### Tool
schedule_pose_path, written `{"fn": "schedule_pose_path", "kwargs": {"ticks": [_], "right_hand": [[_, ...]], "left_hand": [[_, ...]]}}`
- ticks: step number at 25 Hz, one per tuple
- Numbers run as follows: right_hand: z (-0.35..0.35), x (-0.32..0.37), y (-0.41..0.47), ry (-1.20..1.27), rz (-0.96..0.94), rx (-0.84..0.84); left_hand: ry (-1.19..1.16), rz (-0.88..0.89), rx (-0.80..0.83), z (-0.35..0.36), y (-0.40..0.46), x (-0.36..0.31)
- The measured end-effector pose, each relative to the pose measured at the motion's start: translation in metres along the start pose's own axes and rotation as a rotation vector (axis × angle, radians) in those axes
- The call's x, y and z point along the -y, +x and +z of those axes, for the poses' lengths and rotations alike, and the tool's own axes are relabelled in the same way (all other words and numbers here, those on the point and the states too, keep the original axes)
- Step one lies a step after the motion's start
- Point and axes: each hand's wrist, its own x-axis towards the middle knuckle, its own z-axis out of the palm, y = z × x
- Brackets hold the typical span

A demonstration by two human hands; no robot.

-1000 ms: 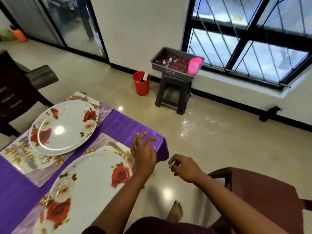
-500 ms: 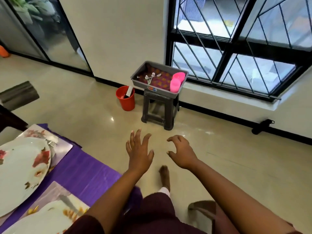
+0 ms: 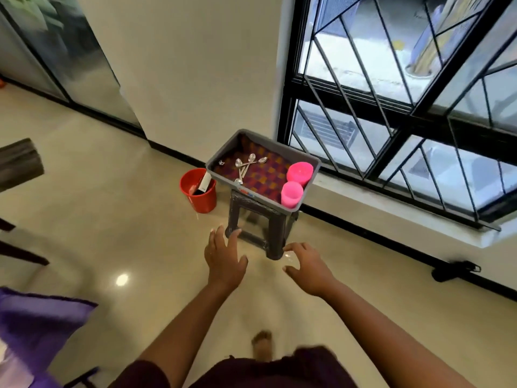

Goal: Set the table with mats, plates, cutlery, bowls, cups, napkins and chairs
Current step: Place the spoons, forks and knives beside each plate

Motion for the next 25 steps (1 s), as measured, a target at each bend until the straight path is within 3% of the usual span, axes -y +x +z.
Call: {"fn": "schedule_pose_path", "kwargs": {"ticks": [13, 19, 25], "right_hand": [[-0.071, -0.007, 0.264, 0.459, 0.023, 0.063], [-0.088, -0.005, 0.421, 0.405, 0.059, 0.148], [-0.030, -0.026, 0.549, 0.420, 0.240, 0.239]], "left_hand": [[-0.103, -0.204, 0.176, 0.026, 0.209, -0.004], [-0.208, -0.212, 0.223, 0.034, 0.315, 0.000], [-0.350, -0.205, 0.291, 0.092, 0.423, 0.016]]}}
